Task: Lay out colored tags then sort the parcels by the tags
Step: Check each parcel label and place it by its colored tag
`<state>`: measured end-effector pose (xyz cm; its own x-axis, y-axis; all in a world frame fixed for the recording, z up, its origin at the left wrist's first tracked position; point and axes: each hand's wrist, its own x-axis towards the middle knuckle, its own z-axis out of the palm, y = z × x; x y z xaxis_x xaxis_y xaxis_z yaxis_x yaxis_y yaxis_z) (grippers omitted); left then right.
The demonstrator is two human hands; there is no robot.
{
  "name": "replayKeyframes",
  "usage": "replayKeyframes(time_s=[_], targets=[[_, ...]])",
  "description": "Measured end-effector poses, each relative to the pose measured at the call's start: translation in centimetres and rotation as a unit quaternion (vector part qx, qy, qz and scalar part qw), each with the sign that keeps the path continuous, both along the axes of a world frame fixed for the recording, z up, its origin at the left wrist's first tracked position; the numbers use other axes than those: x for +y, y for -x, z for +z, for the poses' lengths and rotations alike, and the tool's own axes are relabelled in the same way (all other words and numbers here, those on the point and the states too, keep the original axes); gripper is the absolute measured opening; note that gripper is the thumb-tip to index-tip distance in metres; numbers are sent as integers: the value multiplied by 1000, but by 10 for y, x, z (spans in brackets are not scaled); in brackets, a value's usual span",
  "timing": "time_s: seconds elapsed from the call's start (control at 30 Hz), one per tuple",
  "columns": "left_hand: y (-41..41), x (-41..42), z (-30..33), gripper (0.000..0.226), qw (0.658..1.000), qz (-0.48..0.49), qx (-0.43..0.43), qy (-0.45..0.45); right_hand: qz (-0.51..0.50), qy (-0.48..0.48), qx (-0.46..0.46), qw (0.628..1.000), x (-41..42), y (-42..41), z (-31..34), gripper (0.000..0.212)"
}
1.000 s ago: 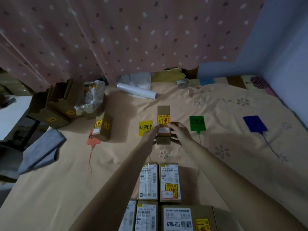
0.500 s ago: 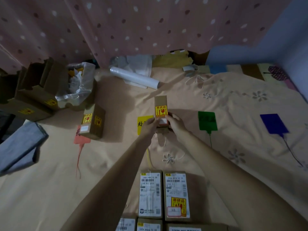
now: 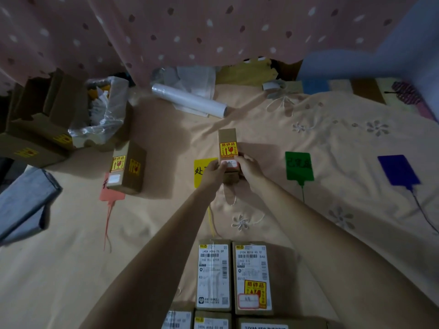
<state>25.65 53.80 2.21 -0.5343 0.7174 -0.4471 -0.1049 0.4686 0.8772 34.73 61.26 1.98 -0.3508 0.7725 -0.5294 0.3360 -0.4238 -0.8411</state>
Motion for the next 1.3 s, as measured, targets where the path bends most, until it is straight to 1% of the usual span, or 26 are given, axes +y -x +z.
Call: replayKeyframes(time_s=[0.07, 0.1, 0.13, 0.23, 0.33, 0.4, 0.47, 0.53, 0.6, 0.7, 0.77, 0.83, 0.97, 1.03, 1.13, 1.23, 1.27, 1.3], targets=[[-1, -3, 0, 47, 999, -3, 29, 16, -2, -3, -16, 1000, -4, -5, 3, 53], [-2, -6, 2, 53, 999, 4, 38, 25, -5, -9, -23, 1000, -7, -10, 8, 59], [-2, -8, 5, 54, 998, 11, 47, 26, -14, -19, -31, 999, -12, -14, 18, 57], [-3, -24, 22, 43, 995, 61, 71, 19, -47, -33, -24, 998, -27, -36, 33, 51], [-4, -58, 34, 35, 992, 108, 64, -10, -45, -44, -16, 998, -53, -70, 46, 48], [-9, -90, 35, 31, 992, 117, 55, 0, -35, -59, -35, 997, -77, -94, 57, 45], [-18, -122, 32, 34, 992, 111, 47, 24, -24, -81, -42, 996, -103, -113, 63, 38], [-28, -153, 26, 36, 992, 102, 47, 53, -10, -88, -45, 995, -128, -124, 65, 38], [-39, -177, 19, 35, 991, 92, 44, 88, 22, -69, -59, 996, -150, -127, 66, 40], [-51, -203, 11, 20, 990, 55, 43, 123, 66, -42, -78, 994, -178, -124, 58, 38], [-55, -214, 7, 26, 988, 48, 64, 130, 93, -23, -84, 992, -196, -119, 53, 35], [-58, -222, 2, 31, 985, 36, 76, 148, 124, -2, -114, 986, -210, -112, 52, 37], [-60, -235, -7, 28, 976, -22, 65, 205, 194, -16, -205, 959, -231, -102, 54, 40], [-60, -237, -7, 26, 972, -45, 58, 224, 220, -16, -229, 948, -239, -99, 52, 45], [-65, -241, -4, 20, 971, -63, 43, 229, 225, -21, -236, 945, -248, -96, 50, 52], [-71, -248, -2, 7, 981, -50, 22, 188, 212, -30, -232, 949, -253, -92, 54, 47], [-71, -250, -2, 6, 985, -38, 14, 169, 205, -29, -224, 952, -254, -91, 56, 44], [-71, -253, 1, 10, 988, -24, 6, 152, 193, -26, -215, 957, -254, -90, 56, 43]])
